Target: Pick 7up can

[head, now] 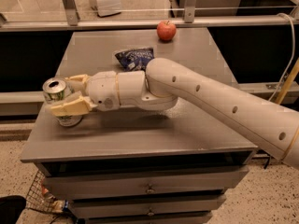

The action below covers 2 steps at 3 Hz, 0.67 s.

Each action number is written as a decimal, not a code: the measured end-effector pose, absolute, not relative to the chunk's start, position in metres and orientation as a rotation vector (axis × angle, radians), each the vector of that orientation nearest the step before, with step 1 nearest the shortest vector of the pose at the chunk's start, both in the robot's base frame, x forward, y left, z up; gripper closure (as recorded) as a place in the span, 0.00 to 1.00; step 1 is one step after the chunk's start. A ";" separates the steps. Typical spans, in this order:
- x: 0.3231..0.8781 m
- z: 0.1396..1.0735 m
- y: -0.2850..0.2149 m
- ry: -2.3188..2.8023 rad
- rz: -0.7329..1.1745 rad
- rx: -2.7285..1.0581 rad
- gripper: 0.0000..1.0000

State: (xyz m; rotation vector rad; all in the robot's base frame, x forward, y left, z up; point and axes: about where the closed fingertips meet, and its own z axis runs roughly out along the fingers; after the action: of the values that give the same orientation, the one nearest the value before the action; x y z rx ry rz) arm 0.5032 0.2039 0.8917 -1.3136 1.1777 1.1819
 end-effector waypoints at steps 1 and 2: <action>0.502 0.893 0.206 1.175 1.183 -1.317 0.95; 0.501 0.893 0.207 1.173 1.185 -1.320 1.00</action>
Offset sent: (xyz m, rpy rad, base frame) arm -0.0012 0.0015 0.0007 -0.0007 -0.0015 0.0028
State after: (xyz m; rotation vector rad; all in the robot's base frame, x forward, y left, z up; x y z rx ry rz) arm 0.5008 0.2070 0.8930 -1.3197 1.1730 1.1846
